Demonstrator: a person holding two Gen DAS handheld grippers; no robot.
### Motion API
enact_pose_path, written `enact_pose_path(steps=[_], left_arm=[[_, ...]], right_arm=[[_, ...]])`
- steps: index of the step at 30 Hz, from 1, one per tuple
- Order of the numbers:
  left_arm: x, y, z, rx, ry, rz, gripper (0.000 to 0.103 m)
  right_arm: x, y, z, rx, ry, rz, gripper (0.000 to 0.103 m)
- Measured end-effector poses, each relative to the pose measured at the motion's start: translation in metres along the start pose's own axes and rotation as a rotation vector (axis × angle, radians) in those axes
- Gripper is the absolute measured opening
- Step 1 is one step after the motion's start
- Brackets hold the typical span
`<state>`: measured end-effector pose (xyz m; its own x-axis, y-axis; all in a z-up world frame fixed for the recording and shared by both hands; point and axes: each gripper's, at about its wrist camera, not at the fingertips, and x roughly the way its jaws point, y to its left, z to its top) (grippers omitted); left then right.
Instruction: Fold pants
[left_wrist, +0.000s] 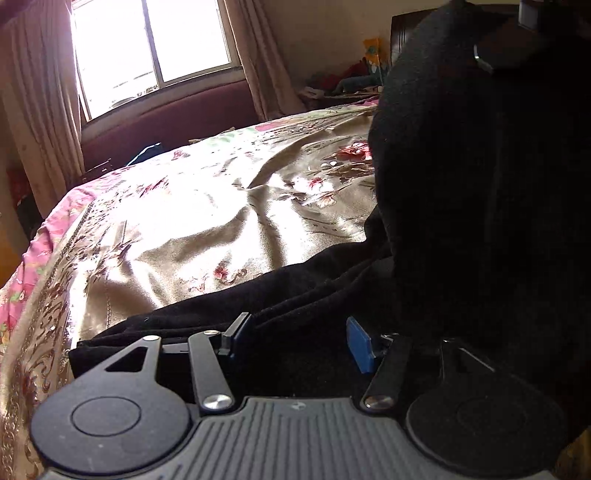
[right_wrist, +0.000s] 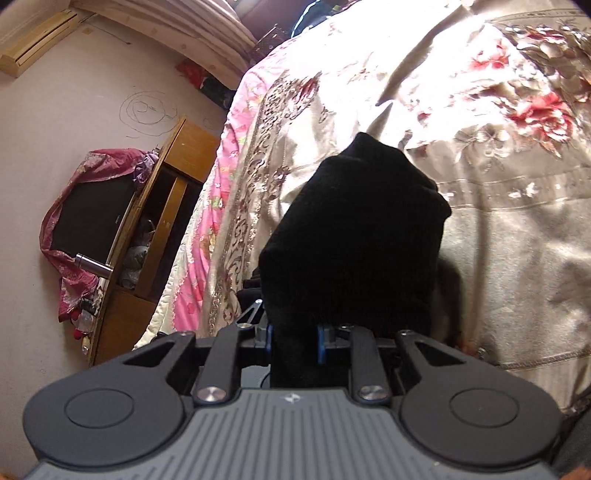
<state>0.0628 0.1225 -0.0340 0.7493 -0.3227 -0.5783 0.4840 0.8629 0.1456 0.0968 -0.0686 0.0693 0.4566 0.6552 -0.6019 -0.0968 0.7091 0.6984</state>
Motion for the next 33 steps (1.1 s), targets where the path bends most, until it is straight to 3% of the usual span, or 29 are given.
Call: enact_pose_path(steps=[4,9,13,15,19,23,27,28,33], left_arm=[[-0.045,0.030,-0.022,-0.131,-0.018,0.025,0.069],[-0.110,0.056,-0.062,-0.351,-0.034,0.009,0.069],[-0.151,0.053,-0.071,-0.449,-0.080,0.003,0.069],[-0.163,0.048,-0.072,-0.477,-0.098,-0.005,0.071],[-0.169,0.047,-0.078,-0.532,-0.093,0.003,0.072],[-0.160,0.053,-0.075,-0.608,-0.105,-0.032,0.072],[-0.171,0.059,-0.074,-0.645,-0.131,-0.063,0.072],[-0.171,0.062,-0.073,-0.659,-0.132,-0.064,0.072],[-0.149,0.061,-0.057,-0.653,-0.136,-0.031,0.072]], right_arm=[[0.054,0.028,0.001,-0.086,0.052,0.004,0.026],[0.122,0.031,-0.008,-0.082,0.117,-0.001,0.026],[0.141,0.031,-0.008,0.033,0.160,0.117,0.026],[0.135,0.041,-0.006,-0.002,0.157,0.127,0.026],[0.114,0.060,0.002,-0.214,0.076,-0.017,0.036],[0.112,0.064,0.020,-0.306,0.052,-0.164,0.039],[0.124,0.070,0.035,-0.321,0.081,-0.199,0.047],[0.131,0.075,0.036,-0.353,0.097,-0.212,0.052],[0.158,0.095,0.035,-0.604,0.125,-0.318,0.052]])
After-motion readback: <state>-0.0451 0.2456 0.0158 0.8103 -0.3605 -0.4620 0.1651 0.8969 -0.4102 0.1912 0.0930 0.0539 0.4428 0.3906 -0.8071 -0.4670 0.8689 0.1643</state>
